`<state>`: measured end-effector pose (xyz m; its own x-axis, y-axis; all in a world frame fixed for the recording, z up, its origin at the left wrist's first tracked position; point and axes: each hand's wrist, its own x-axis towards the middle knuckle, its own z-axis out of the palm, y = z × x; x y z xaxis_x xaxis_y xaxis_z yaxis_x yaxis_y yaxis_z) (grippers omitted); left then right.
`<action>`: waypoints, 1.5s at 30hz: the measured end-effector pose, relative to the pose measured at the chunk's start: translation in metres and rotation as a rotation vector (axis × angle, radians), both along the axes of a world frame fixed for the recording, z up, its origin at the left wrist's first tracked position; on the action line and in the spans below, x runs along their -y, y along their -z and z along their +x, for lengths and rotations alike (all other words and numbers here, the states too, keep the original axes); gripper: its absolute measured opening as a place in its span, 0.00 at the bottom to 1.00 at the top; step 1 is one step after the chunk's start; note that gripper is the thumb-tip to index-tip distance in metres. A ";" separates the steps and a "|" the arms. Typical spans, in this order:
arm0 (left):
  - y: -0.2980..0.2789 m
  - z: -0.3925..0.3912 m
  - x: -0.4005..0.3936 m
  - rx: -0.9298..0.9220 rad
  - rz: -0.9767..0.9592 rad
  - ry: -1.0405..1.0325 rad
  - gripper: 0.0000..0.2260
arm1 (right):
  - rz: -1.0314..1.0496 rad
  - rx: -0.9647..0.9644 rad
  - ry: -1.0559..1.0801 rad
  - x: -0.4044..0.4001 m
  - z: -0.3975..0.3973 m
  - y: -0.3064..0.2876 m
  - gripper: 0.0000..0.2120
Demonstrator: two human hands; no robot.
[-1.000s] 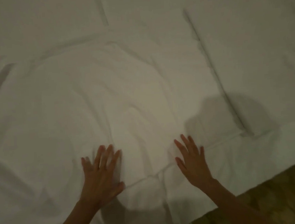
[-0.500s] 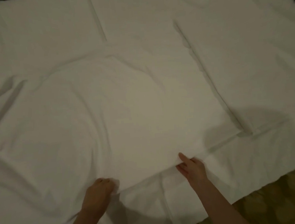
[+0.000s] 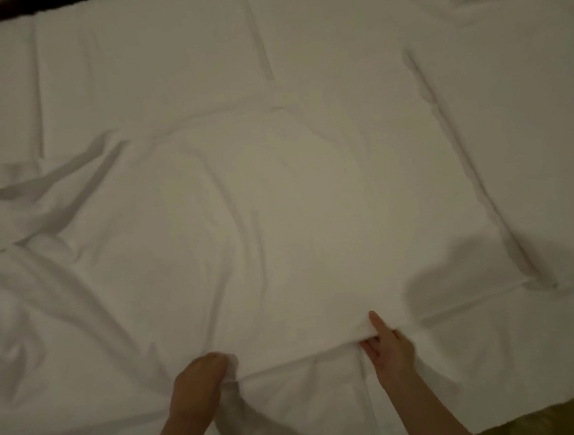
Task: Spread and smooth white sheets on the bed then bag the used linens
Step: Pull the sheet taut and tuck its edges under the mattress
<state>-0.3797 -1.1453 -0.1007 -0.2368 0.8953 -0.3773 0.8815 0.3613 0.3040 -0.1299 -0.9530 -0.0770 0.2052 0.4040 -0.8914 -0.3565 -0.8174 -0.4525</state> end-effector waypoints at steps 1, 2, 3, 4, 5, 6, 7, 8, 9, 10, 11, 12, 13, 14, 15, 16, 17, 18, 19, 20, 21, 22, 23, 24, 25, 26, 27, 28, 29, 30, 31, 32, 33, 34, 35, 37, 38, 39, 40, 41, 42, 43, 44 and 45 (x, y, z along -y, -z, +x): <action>-0.002 -0.001 -0.003 0.004 -0.045 0.013 0.21 | -0.005 -0.024 -0.011 0.004 -0.006 -0.001 0.05; -0.006 -0.002 -0.007 -0.001 -0.069 0.008 0.28 | -0.016 -0.061 -0.022 0.011 -0.015 -0.003 0.05; -0.010 -0.005 -0.009 -0.002 -0.084 0.002 0.33 | -0.034 -0.097 -0.037 0.020 -0.026 -0.005 0.05; -0.015 -0.010 -0.008 -0.016 -0.080 0.012 0.35 | -0.047 -0.128 -0.051 0.030 -0.038 -0.006 0.05; -0.019 -0.015 -0.005 -0.015 -0.080 0.016 0.35 | -0.047 -0.148 -0.048 0.040 -0.049 -0.006 0.06; -0.021 -0.019 0.000 0.011 -0.081 -0.007 0.33 | -0.031 -0.159 -0.022 0.050 -0.058 -0.006 0.06; -0.024 -0.023 0.002 0.042 -0.092 -0.027 0.30 | -0.002 -0.157 0.007 0.057 -0.064 -0.005 0.07; -0.030 -0.025 0.005 0.055 -0.097 -0.013 0.27 | 0.024 -0.142 0.022 0.062 -0.067 -0.005 0.08; -0.032 -0.027 0.010 0.050 -0.065 0.021 0.24 | 0.041 -0.117 0.021 0.064 -0.069 -0.006 0.07; -0.032 -0.029 0.018 0.079 -0.045 -0.004 0.18 | 0.049 -0.093 0.007 0.067 -0.070 -0.007 0.06; -0.033 -0.034 0.026 0.119 -0.075 -0.074 0.11 | 0.046 -0.080 -0.013 0.069 -0.072 -0.009 0.06; -0.034 -0.042 0.036 0.191 -0.152 -0.138 0.06 | 0.031 -0.084 -0.036 0.072 -0.076 -0.010 0.05; -0.035 -0.052 0.046 0.278 -0.202 -0.192 0.07 | 0.008 -0.096 -0.054 0.077 -0.082 -0.013 0.04; -0.039 -0.064 0.055 0.362 -0.241 -0.240 0.08 | -0.021 -0.110 -0.072 0.084 -0.089 -0.015 0.04; -0.043 -0.077 0.063 0.421 -0.233 -0.314 0.09 | -0.049 -0.124 -0.096 0.093 -0.098 -0.017 0.05; -0.048 -0.090 0.070 0.450 -0.216 -0.383 0.08 | -0.078 -0.140 -0.132 0.104 -0.110 -0.019 0.05; -0.054 -0.104 0.076 0.456 -0.200 -0.446 0.07 | -0.105 -0.151 -0.187 0.117 -0.122 -0.022 0.05; -0.060 -0.119 0.083 0.430 -0.176 -0.496 0.07 | -0.131 -0.166 -0.265 0.131 -0.136 -0.023 0.04; -0.065 -0.136 0.090 0.382 -0.143 -0.548 0.08 | -0.156 -0.190 -0.367 0.145 -0.151 -0.025 0.03; -0.071 -0.152 0.097 0.315 -0.096 -0.608 0.09 | -0.183 -0.218 -0.488 0.160 -0.167 -0.027 0.04; -0.077 -0.170 0.105 0.230 -0.038 -0.669 0.10 | -0.204 -0.245 -0.612 0.173 -0.182 -0.029 0.06; -0.081 -0.189 0.115 0.125 0.032 -0.720 0.12 | -0.219 -0.260 -0.726 0.185 -0.197 -0.032 0.08; -0.085 -0.207 0.123 0.014 0.085 -0.775 0.16 | -0.232 -0.265 -0.829 0.194 -0.213 -0.035 0.08; -0.090 -0.225 0.133 -0.073 0.116 -0.864 0.19 | -0.248 -0.262 -0.930 0.201 -0.228 -0.041 0.08; -0.094 -0.243 0.143 -0.108 0.123 -0.990 0.23 | -0.271 -0.257 -1.041 0.206 -0.243 -0.048 0.08; -0.098 -0.260 0.150 -0.070 0.115 -1.147 0.28 | -0.288 -0.252 -1.164 0.210 -0.257 -0.054 0.09; -0.101 -0.276 0.156 0.034 0.112 -1.321 0.32 | -0.286 -0.247 -1.281 0.213 -0.270 -0.058 0.10; -0.102 -0.289 0.160 0.180 0.113 -1.476 0.36 | -0.258 -0.240 -1.367 0.215 -0.283 -0.063 0.11; -0.101 -0.298 0.162 0.344 0.112 -1.584 0.38 | -0.204 -0.241 -1.415 0.216 -0.295 -0.067 0.11; -0.101 -0.302 0.161 0.476 0.078 -1.606 0.40 | -0.134 -0.240 -1.437 0.216 -0.308 -0.071 0.11; -0.103 -0.298 0.157 0.551 0.026 -1.546 0.42 | -0.063 -0.237 -1.437 0.213 -0.321 -0.074 0.10; -0.106 -0.291 0.149 0.575 -0.003 -1.449 0.43 | 0.003 -0.233 -1.423 0.210 -0.332 -0.079 0.09; -0.108 -0.283 0.137 0.550 0.007 -1.352 0.43 | 0.067 -0.226 -1.397 0.204 -0.345 -0.080 0.07; -0.110 -0.273 0.123 0.501 0.045 -1.277 0.40 | 0.138 -0.215 -1.363 0.197 -0.356 -0.082 0.05; -0.114 -0.261 0.105 0.471 0.105 -1.207 0.35 | 0.234 -0.176 -1.333 0.187 -0.366 -0.085 0.03; -0.116 -0.227 0.067 0.452 0.177 -1.029 0.24 | 0.492 -0.032 -1.290 0.166 -0.384 -0.088 0.04; -0.114 -0.206 0.048 0.429 0.166 -0.909 0.20 | 0.610 0.052 -1.281 0.153 -0.391 -0.091 0.10; -0.111 -0.184 0.029 0.400 0.130 -0.815 0.17 | 0.707 0.141 -1.287 0.140 -0.396 -0.095 0.17; -0.107 -0.164 0.015 0.403 0.076 -0.765 0.16 | 0.775 0.223 -1.311 0.127 -0.401 -0.097 0.24; -0.105 -0.146 0.002 0.441 0.001 -0.732 0.15 | 0.813 0.293 -1.366 0.114 -0.404 -0.096 0.30; -0.101 -0.131 -0.006 0.483 -0.082 -0.682 0.14 | 0.825 0.363 -1.451 0.104 -0.405 -0.092 0.35; -0.099 -0.120 -0.010 0.515 -0.144 -0.602 0.14 | 0.822 0.448 -1.559 0.097 -0.404 -0.084 0.39; -0.095 -0.113 -0.010 0.536 -0.170 -0.506 0.14 | 0.819 0.523 -1.660 0.091 -0.401 -0.076 0.39; -0.095 -0.109 -0.008 0.580 -0.162 -0.428 0.13 | 0.815 0.567 -1.730 0.085 -0.396 -0.065 0.34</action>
